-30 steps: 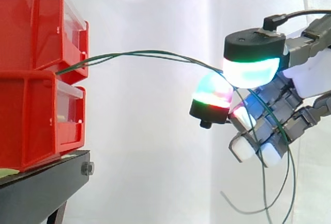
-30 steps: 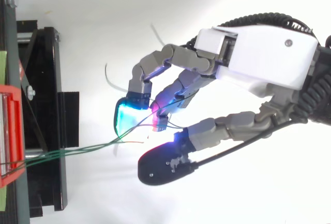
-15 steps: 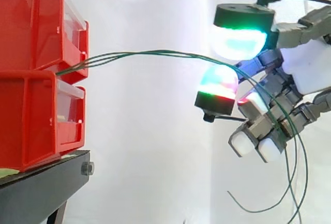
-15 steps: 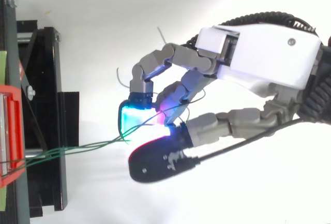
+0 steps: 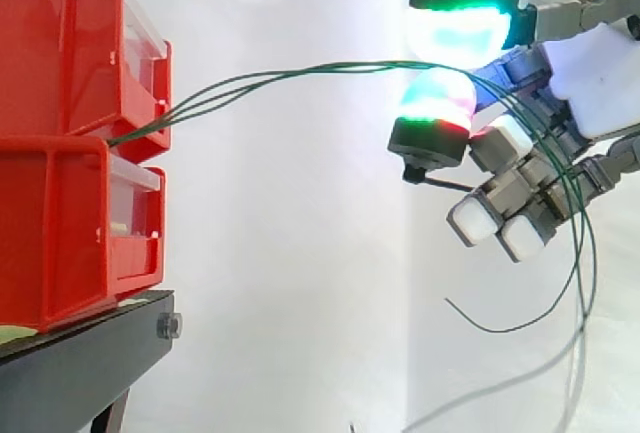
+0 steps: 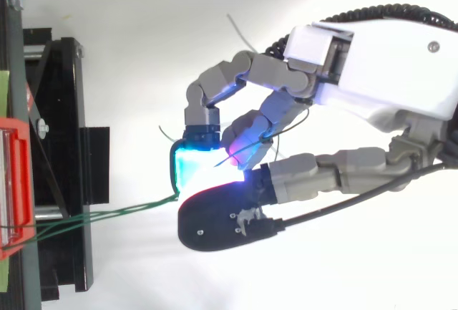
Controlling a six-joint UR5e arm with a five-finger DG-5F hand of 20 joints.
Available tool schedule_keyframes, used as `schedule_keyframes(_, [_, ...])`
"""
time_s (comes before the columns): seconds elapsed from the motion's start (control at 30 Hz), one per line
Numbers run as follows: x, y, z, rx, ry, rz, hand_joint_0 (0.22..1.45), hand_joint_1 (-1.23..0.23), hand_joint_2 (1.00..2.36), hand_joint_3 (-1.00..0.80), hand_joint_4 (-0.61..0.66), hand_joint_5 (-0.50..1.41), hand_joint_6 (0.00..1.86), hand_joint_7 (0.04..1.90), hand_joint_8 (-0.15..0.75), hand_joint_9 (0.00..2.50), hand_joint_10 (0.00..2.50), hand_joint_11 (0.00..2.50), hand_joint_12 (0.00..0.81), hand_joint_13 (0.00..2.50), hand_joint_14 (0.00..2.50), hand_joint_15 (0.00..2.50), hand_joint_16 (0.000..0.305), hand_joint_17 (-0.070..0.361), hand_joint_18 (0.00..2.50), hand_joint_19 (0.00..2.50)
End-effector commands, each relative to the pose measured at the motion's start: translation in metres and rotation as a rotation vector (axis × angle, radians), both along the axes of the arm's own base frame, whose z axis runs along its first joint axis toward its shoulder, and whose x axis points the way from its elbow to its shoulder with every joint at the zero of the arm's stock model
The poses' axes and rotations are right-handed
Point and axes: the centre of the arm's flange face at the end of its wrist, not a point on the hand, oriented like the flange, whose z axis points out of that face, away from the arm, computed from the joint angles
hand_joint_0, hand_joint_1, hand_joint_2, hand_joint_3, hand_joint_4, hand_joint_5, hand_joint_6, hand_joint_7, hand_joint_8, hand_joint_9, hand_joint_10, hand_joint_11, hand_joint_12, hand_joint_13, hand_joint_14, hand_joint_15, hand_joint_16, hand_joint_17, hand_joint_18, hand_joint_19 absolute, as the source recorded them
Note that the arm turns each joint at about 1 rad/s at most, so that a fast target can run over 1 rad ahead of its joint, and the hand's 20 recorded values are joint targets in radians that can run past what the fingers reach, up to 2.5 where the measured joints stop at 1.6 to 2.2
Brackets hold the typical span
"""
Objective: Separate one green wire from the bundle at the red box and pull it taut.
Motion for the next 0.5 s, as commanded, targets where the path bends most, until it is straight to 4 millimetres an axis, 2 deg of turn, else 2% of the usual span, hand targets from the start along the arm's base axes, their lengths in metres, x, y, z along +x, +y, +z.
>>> schedule_keyframes(0.0, [-0.0012, -0.0023, 0.0022, 0.0, 0.007, -0.002, 0.66, -0.84, 1.01, -0.32, 0.07, -0.16, 0.9, 1.04, 0.263, 1.07, 0.03, 0.78, 0.352, 0.84, 0.02, 0.53, 0.052, 0.118, 0.65, 0.6])
schedule_keyframes(0.1, [-0.0011, -0.0023, 0.001, 0.0, 0.01, -0.002, 0.69, -0.86, 1.0, -0.44, 0.07, -0.16, 0.91, 1.01, 0.256, 1.08, 0.03, 0.81, 0.343, 0.84, 0.02, 0.54, 0.051, 0.115, 0.65, 0.59])
schedule_keyframes(0.47, [-0.0014, -0.0077, 0.0003, -0.007, 0.014, -0.007, 0.68, -0.89, 1.0, -0.5, 0.06, -0.15, 0.9, 1.03, 0.252, 1.15, 0.03, 0.87, 0.337, 0.85, 0.02, 0.54, 0.05, 0.112, 0.66, 0.59])
